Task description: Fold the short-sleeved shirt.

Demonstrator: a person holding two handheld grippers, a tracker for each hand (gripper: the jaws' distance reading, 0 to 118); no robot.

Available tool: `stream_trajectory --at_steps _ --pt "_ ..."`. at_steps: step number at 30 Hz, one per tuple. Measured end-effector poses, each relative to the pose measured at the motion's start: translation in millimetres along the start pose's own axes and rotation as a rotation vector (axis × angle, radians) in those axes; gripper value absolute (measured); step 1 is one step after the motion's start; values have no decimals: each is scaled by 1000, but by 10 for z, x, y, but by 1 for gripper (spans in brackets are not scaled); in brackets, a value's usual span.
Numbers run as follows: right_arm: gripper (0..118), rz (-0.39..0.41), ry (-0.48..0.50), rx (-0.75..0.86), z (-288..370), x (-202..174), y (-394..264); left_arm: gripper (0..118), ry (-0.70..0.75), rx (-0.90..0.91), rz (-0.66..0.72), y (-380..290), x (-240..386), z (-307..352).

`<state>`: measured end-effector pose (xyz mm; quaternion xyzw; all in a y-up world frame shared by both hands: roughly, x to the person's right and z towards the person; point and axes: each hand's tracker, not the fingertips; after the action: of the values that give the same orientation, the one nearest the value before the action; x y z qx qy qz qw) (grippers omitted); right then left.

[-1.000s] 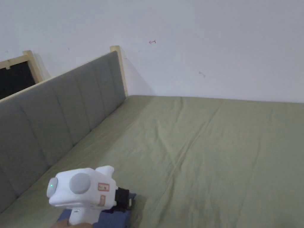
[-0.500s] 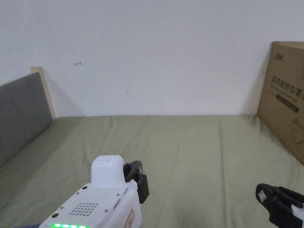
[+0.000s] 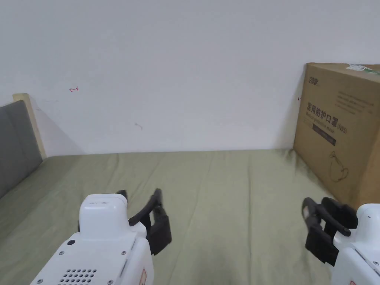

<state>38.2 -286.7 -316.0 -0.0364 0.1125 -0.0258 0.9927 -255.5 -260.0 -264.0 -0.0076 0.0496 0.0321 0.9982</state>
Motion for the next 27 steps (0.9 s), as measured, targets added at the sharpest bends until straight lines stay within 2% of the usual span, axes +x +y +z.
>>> stream_trajectory --at_steps 1,2,4,6,7,11,17,27 --pt "72 -3 4 -2 4 2 2 107 0 -2 6 -12 5 2" --pt "78 -4 10 -5 4 11 9 112 -6 -9 17 -20 3 2" --pt "90 -14 21 -10 26 17 13 118 -20 6 37 -33 -3 61" --pt "115 -22 11 6 66 8 14 118 -12 14 34 -29 9 107" --pt "118 -24 11 26 84 14 13 118 -5 17 25 -24 18 121" --pt "118 -23 0 17 94 41 19 118 17 25 17 12 55 139" --pt "118 -36 3 1 84 40 6 118 -29 14 23 37 69 147" --pt "118 -13 9 -14 77 -10 14 118 -24 -35 73 -32 21 84"
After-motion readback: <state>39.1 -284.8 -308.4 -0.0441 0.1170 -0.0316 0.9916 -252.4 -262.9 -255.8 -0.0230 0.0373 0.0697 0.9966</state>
